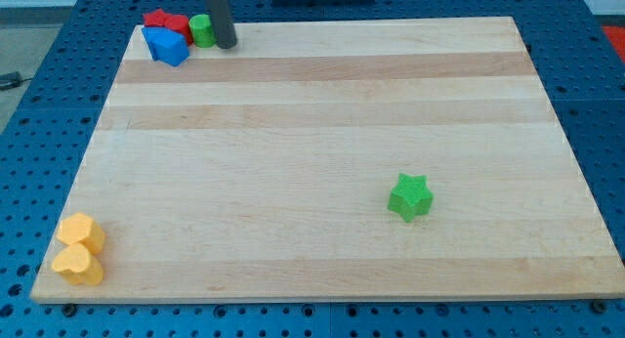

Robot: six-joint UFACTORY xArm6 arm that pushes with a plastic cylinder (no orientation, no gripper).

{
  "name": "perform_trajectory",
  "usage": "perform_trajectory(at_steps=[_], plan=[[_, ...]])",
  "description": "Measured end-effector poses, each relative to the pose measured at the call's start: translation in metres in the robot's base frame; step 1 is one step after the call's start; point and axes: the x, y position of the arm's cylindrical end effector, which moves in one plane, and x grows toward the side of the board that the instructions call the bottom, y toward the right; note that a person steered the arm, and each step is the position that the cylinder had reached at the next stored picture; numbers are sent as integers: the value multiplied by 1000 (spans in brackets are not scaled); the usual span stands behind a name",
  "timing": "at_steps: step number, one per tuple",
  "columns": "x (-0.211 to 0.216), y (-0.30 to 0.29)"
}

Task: Place the green star to the bottom of the blue blocks

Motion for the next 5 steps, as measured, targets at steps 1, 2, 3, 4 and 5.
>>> perform_trajectory(at_steps=[1,2,3,4,5], plan=[[33,84],[96,177],[165,267],[215,333],[259,332]])
